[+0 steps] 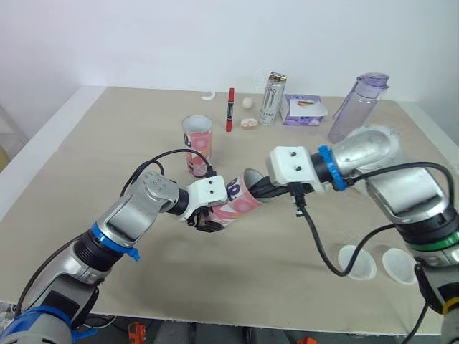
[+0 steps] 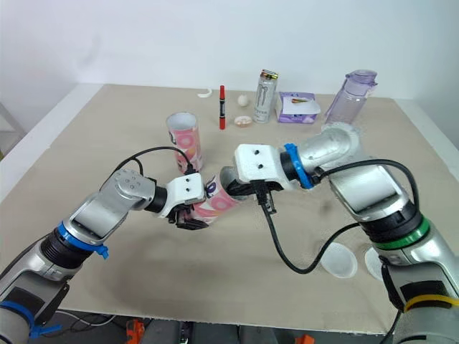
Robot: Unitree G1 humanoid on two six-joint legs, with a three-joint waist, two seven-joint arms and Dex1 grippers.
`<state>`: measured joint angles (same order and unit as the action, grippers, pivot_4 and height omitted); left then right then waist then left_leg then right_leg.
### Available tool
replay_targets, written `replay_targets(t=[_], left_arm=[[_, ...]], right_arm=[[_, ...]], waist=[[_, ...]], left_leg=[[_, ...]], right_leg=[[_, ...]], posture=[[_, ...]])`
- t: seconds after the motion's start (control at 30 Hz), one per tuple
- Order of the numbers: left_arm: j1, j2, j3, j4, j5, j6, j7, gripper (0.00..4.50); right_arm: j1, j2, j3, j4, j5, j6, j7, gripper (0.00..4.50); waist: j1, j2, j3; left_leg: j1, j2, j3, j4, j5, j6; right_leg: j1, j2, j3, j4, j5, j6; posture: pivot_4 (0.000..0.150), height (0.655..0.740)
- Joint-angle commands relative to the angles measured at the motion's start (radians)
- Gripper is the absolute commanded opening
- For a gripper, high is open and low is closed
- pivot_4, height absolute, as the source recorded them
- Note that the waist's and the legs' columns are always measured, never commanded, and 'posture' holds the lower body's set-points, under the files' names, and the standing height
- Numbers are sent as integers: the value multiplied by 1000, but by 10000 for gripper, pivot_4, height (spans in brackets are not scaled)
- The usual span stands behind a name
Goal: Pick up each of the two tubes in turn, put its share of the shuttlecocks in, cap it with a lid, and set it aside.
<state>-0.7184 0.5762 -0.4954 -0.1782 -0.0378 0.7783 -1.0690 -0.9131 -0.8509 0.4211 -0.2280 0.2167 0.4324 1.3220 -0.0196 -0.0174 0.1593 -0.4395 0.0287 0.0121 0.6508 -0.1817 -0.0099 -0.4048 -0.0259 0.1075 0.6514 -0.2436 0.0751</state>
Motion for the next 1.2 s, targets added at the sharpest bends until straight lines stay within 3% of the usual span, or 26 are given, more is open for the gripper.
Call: replay_targets(t=[0.03,0.33,0.53,0.7,0.83,1.03,1.2], left_arm=[[0,-12,-24,-1,10,-13,10,34488],[9,-9,-17,-13,11,-7,14,34488],[23,-5,-11,-24,7,0,20,34488],[47,15,4,-17,6,-22,19,34488],[65,35,19,5,11,-62,14,34488],[91,47,53,66,6,-176,14,34488],[126,-4,113,136,-31,-331,34,34488]], right_arm=[[-108,118,143,105,-148,-66,34,894],[-176,236,270,268,-294,-167,95,894],[-167,259,236,311,-300,-202,118,894],[-201,200,47,269,-188,-112,144,894],[-194,112,-91,213,-79,-13,171,894],[-113,-33,-287,116,83,169,177,894],[11,-123,-416,49,166,271,136,894]], waist=[[-3,0,0],[-5,-1,-1],[-11,-3,-3],[-15,-4,-3],[-6,-4,-2],[-4,-4,-2],[-3,-4,-2]], left_leg=[[0,0,0,0,0,0],[1,2,2,1,0,0],[11,4,3,0,0,1],[13,4,3,-1,0,1],[2,3,2,0,1,1],[2,2,2,-5,0,-1],[3,2,3,-6,0,-1]], right_leg=[[0,0,0,0,0,0],[0,1,-1,1,1,-1],[1,2,0,5,3,-4],[1,1,1,5,3,-6],[-3,1,0,5,5,-8],[-4,0,0,4,2,-11],[-5,0,0,3,0,-5]], posture=[[1500,7400],[1500,7400],[1500,7400],[1500,7400],[1500,7400],[1500,7400],[1500,7400]])
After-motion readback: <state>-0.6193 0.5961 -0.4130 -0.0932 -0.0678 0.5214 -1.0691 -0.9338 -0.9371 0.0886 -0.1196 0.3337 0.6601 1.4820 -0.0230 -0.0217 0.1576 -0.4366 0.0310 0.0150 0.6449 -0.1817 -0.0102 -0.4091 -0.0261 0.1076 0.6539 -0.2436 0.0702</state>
